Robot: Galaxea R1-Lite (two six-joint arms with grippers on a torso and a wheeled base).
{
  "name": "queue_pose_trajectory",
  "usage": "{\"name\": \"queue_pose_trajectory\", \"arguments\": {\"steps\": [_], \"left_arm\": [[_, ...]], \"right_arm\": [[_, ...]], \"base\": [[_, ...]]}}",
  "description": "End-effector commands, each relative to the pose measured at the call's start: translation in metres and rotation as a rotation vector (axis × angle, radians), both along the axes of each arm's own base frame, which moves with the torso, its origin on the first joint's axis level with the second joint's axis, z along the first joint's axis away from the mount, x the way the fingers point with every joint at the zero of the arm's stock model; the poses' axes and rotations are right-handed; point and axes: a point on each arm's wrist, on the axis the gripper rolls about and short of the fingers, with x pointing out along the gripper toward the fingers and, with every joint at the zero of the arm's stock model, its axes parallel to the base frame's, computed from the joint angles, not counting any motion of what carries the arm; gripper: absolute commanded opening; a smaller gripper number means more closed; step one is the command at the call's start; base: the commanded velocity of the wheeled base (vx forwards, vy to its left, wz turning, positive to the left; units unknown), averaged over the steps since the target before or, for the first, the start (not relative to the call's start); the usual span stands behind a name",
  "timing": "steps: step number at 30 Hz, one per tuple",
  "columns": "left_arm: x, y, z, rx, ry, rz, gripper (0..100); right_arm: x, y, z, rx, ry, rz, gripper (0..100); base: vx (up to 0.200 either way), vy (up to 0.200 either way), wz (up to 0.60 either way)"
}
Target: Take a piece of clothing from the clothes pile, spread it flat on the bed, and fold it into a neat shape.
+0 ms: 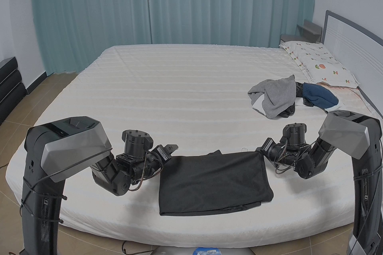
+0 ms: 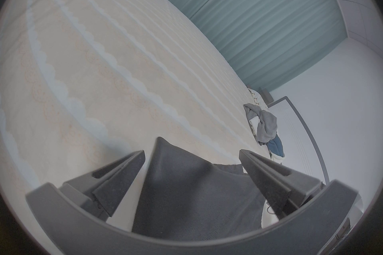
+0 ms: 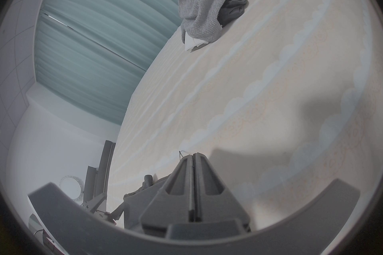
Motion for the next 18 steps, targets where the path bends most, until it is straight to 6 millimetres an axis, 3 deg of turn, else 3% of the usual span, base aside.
{"name": "queue_pose_trajectory", "arguments": {"steps": [1, 4, 5, 18], "left_arm": [[0.001, -0.002, -0.006, 0.019, 0.0, -0.014, 100], [0.001, -0.003, -0.013, 0.066, -0.004, -0.036, 100], [0.001, -0.003, -0.014, 0.079, -0.007, -0.042, 0], [0.005, -0.004, -0.017, 0.111, -0.011, 0.004, 0]], "right_arm": [[-0.001, 0.001, 0.001, 0.0, 0.0, 0.004, 0], [-0.001, 0.001, 0.002, 0.003, -0.003, 0.005, 0], [-0.001, 0.001, 0.001, 0.003, -0.007, 0.002, 0], [-0.001, -0.001, 0.002, 0.005, -0.021, -0.003, 0]], "base": [[0.0, 0.0, 0.0], [0.0, 0.0, 0.0], [0.0, 0.0, 0.0], [0.0, 0.0, 0.0]]}}
